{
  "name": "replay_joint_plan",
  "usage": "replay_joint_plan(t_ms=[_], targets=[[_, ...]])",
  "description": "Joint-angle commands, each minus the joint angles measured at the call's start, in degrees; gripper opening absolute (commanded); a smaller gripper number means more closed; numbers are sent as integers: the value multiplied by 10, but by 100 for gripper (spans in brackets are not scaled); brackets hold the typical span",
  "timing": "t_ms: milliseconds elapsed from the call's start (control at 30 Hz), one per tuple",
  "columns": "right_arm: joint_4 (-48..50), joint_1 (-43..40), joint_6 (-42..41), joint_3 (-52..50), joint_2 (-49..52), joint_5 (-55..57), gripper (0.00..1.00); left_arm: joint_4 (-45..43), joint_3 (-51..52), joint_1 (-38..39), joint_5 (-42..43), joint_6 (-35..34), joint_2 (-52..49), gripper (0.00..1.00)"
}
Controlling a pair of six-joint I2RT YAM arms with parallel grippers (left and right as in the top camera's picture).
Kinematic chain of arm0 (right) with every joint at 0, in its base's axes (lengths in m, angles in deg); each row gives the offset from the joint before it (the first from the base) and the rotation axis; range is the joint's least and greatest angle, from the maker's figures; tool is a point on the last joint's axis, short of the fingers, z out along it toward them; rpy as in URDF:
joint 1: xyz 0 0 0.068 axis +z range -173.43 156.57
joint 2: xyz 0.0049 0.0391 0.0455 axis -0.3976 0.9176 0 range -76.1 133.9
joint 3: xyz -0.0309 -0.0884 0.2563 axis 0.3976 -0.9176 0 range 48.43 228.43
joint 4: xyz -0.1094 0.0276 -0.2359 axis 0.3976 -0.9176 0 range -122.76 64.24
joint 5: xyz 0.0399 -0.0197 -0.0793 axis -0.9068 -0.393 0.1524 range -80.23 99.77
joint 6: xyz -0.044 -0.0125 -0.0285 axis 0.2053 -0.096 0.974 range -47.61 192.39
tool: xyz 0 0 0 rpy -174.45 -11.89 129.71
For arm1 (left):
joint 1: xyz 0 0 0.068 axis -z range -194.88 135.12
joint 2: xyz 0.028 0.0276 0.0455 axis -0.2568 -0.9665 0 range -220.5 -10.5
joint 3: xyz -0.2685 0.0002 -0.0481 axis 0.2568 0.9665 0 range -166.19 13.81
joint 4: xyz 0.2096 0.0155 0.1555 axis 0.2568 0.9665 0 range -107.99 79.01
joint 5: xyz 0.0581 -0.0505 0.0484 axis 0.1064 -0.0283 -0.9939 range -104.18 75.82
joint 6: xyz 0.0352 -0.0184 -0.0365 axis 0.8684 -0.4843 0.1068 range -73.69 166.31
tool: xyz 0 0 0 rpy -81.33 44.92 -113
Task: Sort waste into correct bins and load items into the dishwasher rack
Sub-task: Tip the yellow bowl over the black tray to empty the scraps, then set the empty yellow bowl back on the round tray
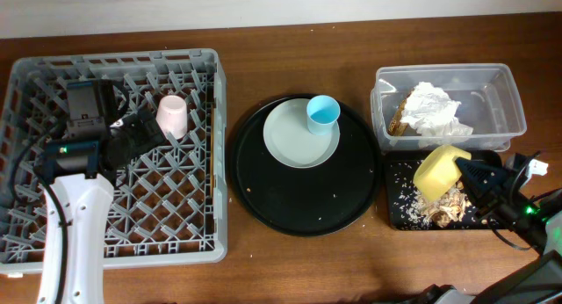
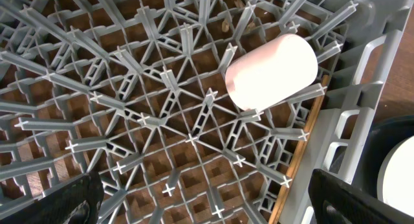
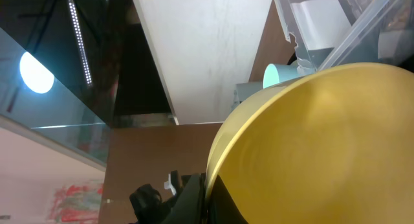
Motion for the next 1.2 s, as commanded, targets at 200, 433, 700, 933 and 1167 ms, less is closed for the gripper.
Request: replay_joint_plan(t_ms=[200,433,700,933,1167], targets=[[58,9,-77,9,-3,19,4,-1,-3,-2,2,-6,4,99],[-89,300,-118,370,-9,486,4,-1,-3,-2,2,-6,4,99],[77,850,-248,268,62,777,4,-1,-3,-2,2,-6,4,99],[155,957,-246,260,162,808,38,-1,-3,-2,2,-6,4,99],[210,903,-114,331,145,989,69,-1,-3,-2,2,-6,4,99]])
